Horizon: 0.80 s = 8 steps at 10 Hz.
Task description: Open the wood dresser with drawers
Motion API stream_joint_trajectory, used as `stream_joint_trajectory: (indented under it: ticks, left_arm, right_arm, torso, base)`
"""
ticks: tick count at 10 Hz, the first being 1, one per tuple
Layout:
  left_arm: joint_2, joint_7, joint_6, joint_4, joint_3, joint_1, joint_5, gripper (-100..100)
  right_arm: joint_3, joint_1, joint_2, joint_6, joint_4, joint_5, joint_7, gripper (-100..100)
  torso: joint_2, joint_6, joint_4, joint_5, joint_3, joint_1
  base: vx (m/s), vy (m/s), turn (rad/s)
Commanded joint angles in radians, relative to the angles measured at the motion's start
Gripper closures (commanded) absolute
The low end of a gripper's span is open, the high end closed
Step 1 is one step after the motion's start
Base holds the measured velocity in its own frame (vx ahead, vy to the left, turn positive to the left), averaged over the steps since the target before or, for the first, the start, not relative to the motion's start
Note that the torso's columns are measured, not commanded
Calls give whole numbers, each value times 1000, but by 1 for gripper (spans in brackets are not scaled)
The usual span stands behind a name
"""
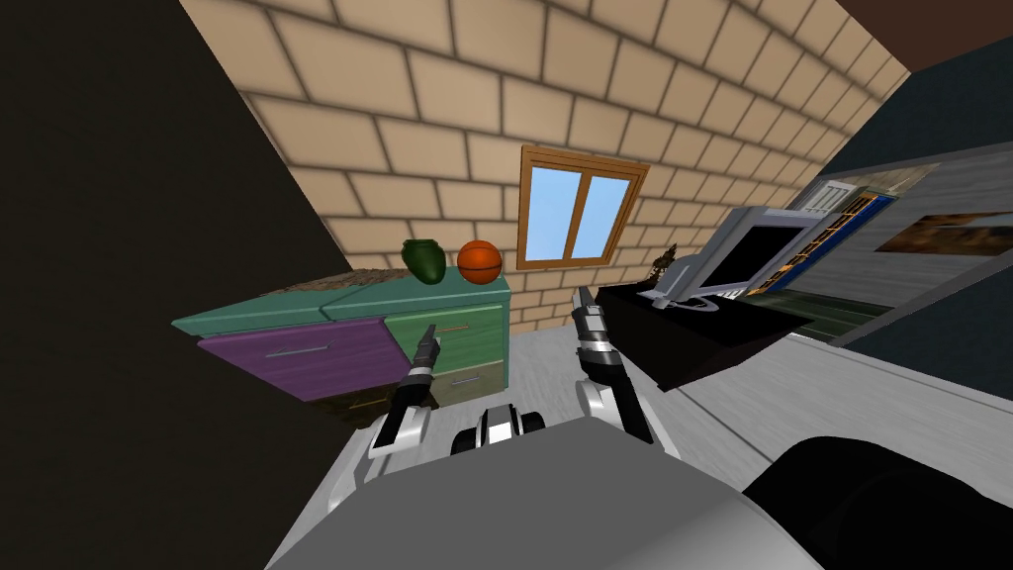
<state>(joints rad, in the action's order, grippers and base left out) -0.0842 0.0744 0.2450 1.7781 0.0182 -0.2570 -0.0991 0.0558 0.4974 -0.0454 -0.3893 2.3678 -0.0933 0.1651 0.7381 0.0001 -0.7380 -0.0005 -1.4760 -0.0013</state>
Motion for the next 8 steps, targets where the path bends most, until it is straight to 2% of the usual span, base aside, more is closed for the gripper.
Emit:
stream_joint_trajectory:
  ticks: [1, 2, 4, 5, 6, 7, 8]
  left_arm:
    - [48, -1, 2, -4, 0, 0, 0, -100]
    - [37, 0, 0, -1, 1, -2, 0, -100]
    - [48, -7, -43, 10, -24, 31, -3, -100]
    - [49, -7, -31, 6, -18, 25, -4, -100]
    - [40, -1, -5, 0, -2, 2, 0, 100]
    - [44, -4, -20, 1, -10, 14, -2, 100]
    - [61, -19, -28, -25, -37, 43, -3, 100]
  right_arm:
    - [0, 0, 0, 0, 0, 0, 0, 0]
    - [0, 0, 0, 0, 0, 0, 0, 0]
    - [0, 0, 0, 0, 0, 0, 0, 0]
    - [0, 0, 0, 0, 0, 0, 0, 0]
    - [0, 0, 0, 0, 0, 0, 0, 0]
    - [0, 0, 0, 0, 0, 0, 0, 0]
    - [0, 0, 0, 0, 0, 0, 0, 0]
  torso:
    - [1, 0, 0, 2, 0, 5]
    - [0, 0, 0, 2, 0, 7]
    - [-1, 0, 0, 1, -1, 2]
    - [-2, 0, 0, 0, -1, 1]
    - [0, 0, 0, 0, 0, 1]
    - [2, -1, 0, 0, 1, 1]
    - [4, 0, -5, -2, 2, -1]
  base:
    - [1, -10, -2]
    - [0, 0, 0]
    - [27, 4, -116]
    - [14, 6, -13]
    - [-16, 1, 157]
    - [-17, -7, 34]
    - [-104, 18, -165]
